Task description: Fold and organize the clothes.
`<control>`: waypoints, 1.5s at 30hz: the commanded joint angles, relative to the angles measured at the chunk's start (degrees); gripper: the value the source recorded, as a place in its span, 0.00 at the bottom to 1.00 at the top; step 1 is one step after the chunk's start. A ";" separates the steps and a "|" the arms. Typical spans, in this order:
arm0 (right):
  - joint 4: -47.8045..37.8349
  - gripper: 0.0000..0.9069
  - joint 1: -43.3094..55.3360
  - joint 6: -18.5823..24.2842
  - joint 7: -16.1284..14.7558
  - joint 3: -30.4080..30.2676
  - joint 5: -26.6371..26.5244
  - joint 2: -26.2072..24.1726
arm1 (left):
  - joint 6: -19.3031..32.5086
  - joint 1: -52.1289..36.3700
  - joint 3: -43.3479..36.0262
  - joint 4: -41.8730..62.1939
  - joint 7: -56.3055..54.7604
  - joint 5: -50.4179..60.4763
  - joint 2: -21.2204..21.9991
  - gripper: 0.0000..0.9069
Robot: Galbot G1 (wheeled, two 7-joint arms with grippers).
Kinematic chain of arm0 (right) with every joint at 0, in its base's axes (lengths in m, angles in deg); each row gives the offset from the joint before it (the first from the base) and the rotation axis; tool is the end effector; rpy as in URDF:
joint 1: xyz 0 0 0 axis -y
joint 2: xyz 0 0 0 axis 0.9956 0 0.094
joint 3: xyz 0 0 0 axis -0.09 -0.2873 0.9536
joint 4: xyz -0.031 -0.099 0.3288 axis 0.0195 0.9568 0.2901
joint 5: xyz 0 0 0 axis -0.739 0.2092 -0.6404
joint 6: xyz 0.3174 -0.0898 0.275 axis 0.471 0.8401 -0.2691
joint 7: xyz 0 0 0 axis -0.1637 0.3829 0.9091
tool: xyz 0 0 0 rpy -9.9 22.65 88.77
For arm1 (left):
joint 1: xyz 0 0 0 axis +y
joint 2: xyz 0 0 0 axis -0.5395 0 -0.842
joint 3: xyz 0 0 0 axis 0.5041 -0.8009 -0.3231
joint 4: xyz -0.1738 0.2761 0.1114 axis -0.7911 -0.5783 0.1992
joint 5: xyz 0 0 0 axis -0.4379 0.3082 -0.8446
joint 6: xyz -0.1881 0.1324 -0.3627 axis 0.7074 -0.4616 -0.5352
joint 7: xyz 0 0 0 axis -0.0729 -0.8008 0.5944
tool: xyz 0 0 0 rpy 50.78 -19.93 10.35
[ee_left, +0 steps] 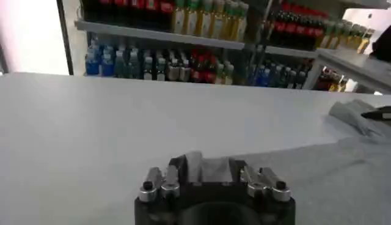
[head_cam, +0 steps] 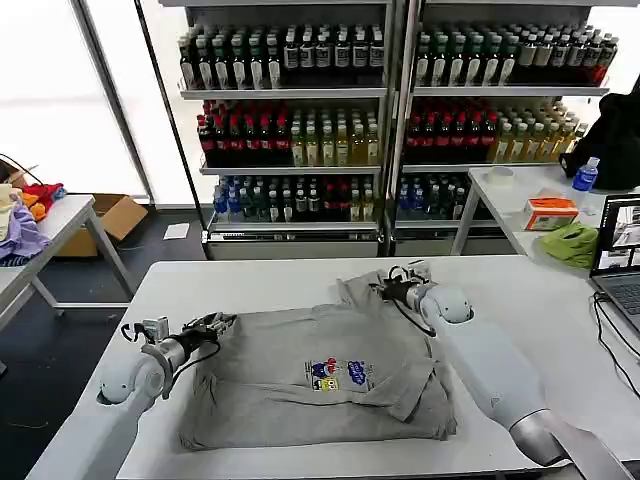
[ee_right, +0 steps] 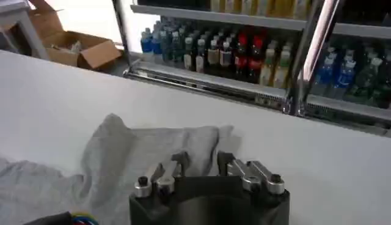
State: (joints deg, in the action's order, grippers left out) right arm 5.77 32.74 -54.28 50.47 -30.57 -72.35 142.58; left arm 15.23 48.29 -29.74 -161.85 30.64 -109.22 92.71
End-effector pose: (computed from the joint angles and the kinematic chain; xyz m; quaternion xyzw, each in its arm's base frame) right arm 0.6135 -0.0133 -0.2848 0.2099 -0.9265 0.0517 0.3081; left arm 0.4685 0.1324 -0.3193 -0.1434 -0.9394 0.0618 0.3051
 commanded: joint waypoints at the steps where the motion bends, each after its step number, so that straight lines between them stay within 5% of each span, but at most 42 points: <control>1: -1.40 0.00 0.29 0.65 -0.16 -0.31 -0.06 0.39 | 0.09 -0.37 -0.74 1.08 -0.03 -0.25 0.50 0.01; 12: 4.03 0.00 -0.99 3.04 1.04 3.14 -8.65 -0.80 | 1.36 -0.33 0.08 -1.53 -2.30 -1.70 0.54 0.01; 22: 20.64 0.00 -9.72 3.04 4.88 10.87 -17.02 -5.08 | 0.31 1.35 1.82 -11.07 -6.01 -3.10 -0.39 0.01; 32: 36.87 0.00 -22.98 0.81 6.93 19.68 -20.22 -8.57 | 0.00 5.83 4.86 -20.62 -7.86 -4.31 -1.62 0.01; 45: 55.23 0.00 -46.69 0.17 7.61 31.96 -20.51 -11.02 | -1.24 24.19 15.03 -34.55 -7.60 -2.14 -3.38 0.01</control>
State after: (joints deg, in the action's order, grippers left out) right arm 47.43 1.84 -53.85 57.57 -7.23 -91.62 132.90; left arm 14.43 59.33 -21.17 -184.84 22.92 -112.46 90.03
